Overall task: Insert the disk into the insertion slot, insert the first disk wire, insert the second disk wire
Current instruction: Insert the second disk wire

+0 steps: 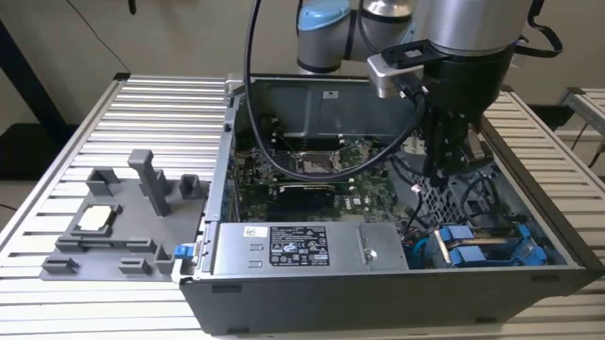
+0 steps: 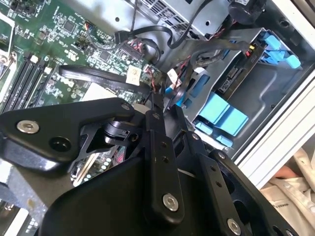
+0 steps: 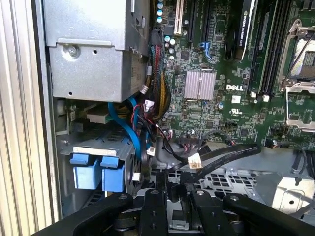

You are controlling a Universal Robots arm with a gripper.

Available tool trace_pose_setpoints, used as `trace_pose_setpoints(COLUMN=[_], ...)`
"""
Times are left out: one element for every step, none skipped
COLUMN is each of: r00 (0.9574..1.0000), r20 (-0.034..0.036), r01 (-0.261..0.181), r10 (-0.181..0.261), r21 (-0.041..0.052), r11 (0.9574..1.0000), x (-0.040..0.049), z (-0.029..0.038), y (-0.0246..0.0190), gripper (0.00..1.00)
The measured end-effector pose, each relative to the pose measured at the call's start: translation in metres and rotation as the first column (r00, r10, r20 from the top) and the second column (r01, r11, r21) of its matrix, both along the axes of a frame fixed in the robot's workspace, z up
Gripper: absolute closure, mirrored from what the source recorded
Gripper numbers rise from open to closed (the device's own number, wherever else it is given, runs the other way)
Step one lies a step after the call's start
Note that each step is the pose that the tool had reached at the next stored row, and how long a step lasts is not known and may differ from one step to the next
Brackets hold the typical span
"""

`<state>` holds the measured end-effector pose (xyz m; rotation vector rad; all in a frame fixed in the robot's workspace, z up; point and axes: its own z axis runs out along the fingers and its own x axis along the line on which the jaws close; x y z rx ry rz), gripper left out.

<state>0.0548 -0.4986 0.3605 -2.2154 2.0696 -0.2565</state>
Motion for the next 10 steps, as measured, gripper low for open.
trace_pose_setpoints(r00=[1.0000,1.0000,1.0000,1.0000,1.0000,1.0000,1.0000,1.0000,1.0000,1.0000], r20=[0.0008,0.0011,0.0012,0.0012,0.0012,0.0013,0.0012,0.0013,0.0012,0.0013], r01=[0.000,0.000,0.000,0.000,0.000,0.000,0.000,0.000,0.000,0.000], r10=[0.000,0.000,0.000,0.000,0.000,0.000,0.000,0.000,0.000,0.000], r21=[0.0000,0.0000,0.0000,-0.0001,0.0000,0.0001,0.0000,0.0000,0.0000,0.0001], r11=[1.0000,1.0000,1.0000,1.0000,1.0000,1.0000,1.0000,1.0000,1.0000,1.0000], x=[-0.0007,-0.0010,-0.0010,-0.0010,-0.0010,-0.0011,-0.0011,-0.0011,-0.0011,-0.0012], z=[-0.0001,-0.0002,-0.0002,-0.0002,-0.0002,-0.0002,-0.0002,-0.0002,-0.0002,-0.0002], y=[0.0000,0.0000,0.0000,0.0000,0.0000,0.0000,0.0000,0.0000,0.0000,0.0000], gripper=[0.73,0.73,0.73,0.73,0.73,0.73,0.73,0.73,0.73,0.73])
